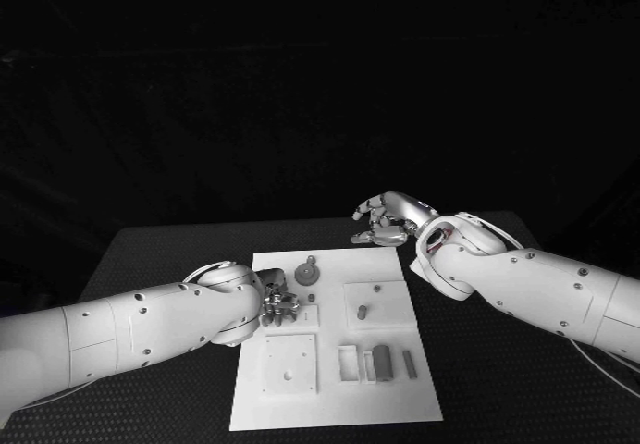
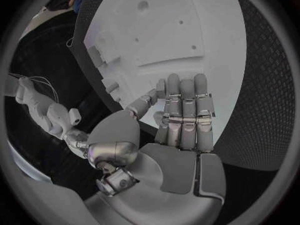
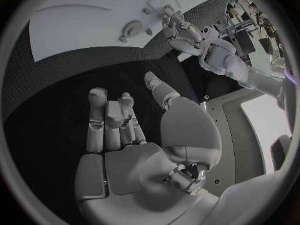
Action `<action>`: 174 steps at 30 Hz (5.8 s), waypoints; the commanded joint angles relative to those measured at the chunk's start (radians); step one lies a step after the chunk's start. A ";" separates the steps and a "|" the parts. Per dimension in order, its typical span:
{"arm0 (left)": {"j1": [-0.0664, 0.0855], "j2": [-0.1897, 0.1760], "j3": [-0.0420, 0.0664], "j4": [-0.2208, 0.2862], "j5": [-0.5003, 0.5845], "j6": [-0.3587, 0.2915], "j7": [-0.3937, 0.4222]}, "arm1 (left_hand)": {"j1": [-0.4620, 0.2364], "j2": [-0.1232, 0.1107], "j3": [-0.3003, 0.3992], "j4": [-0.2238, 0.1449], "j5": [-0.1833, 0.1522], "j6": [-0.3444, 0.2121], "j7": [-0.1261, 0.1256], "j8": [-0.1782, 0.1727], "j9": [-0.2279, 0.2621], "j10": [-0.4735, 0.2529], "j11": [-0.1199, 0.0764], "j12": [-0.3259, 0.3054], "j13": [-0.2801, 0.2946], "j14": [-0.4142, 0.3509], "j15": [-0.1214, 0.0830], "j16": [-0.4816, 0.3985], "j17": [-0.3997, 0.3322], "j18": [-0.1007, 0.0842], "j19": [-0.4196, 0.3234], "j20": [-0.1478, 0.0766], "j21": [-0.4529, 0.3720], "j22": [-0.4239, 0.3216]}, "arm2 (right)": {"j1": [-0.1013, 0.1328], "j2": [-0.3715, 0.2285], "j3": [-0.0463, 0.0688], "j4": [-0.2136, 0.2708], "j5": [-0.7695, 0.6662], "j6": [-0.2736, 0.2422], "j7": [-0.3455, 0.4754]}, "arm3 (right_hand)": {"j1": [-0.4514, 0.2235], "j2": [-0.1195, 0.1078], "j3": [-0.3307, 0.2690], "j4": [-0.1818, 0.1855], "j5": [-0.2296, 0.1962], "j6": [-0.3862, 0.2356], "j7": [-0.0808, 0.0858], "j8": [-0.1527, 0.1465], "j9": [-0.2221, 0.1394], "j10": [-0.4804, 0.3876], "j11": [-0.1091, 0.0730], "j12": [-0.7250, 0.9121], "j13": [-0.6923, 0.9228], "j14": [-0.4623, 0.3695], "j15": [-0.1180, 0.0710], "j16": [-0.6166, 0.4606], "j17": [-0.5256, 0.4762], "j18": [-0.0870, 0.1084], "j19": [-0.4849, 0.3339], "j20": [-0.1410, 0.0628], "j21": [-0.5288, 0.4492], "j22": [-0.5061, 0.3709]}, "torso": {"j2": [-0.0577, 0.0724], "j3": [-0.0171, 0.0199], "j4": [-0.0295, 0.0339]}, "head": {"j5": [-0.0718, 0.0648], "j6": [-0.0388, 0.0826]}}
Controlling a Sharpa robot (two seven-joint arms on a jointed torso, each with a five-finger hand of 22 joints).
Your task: Assemble the parts on the task board
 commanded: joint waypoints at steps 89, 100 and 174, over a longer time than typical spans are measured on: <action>-0.051 -0.046 0.000 0.068 -0.087 -0.183 0.030 | 0.007 -0.010 0.022 0.001 0.024 0.095 -0.086 0.017 0.010 0.010 -0.013 0.018 0.008 0.012 -0.010 0.024 -0.011 0.005 0.017 -0.006 0.012 0.024 | 0.000 -0.009 0.001 -0.004 0.013 0.021 0.000 | -0.007 0.010 -0.012 0.015 -0.001 -0.012 0.016 0.005 -0.005 -0.003 -0.001 0.006 -0.006 -0.008 0.001 0.003 -0.001 0.056 0.005 -0.002 -0.008 0.012 | 0.001 -0.0003 -0.0007 | 0.004 -0.002; -0.054 -0.047 0.000 0.068 -0.083 -0.215 0.036 | 0.008 -0.009 0.023 0.000 0.024 0.096 -0.087 0.017 0.010 0.011 -0.013 0.019 0.008 0.013 -0.010 0.025 -0.012 0.005 0.018 -0.006 0.013 0.025 | 0.000 -0.010 0.000 -0.004 0.013 0.020 -0.001 | -0.007 0.010 -0.012 0.017 -0.001 -0.012 0.016 0.005 -0.005 -0.003 -0.001 0.006 -0.007 -0.008 0.001 0.003 -0.001 0.056 0.005 -0.002 -0.008 0.012 | 0.001 -0.0011 0.0002 | 0.003 -0.001; -0.056 -0.040 0.000 0.057 -0.121 -0.164 0.027 | -0.012 -0.133 0.005 0.060 -0.029 0.099 -0.089 0.019 0.011 0.013 -0.015 0.020 0.007 0.012 -0.013 0.042 -0.038 0.006 0.025 -0.009 0.002 0.044 | 0.000 -0.014 0.000 -0.004 0.016 0.022 -0.002 | -0.013 0.005 -0.014 0.029 -0.001 -0.012 0.016 0.005 -0.008 -0.004 -0.001 0.008 -0.011 -0.008 0.001 0.003 -0.002 0.056 0.005 -0.002 -0.011 0.013 | 0.001 -0.0001 0.0000 | 0.002 -0.002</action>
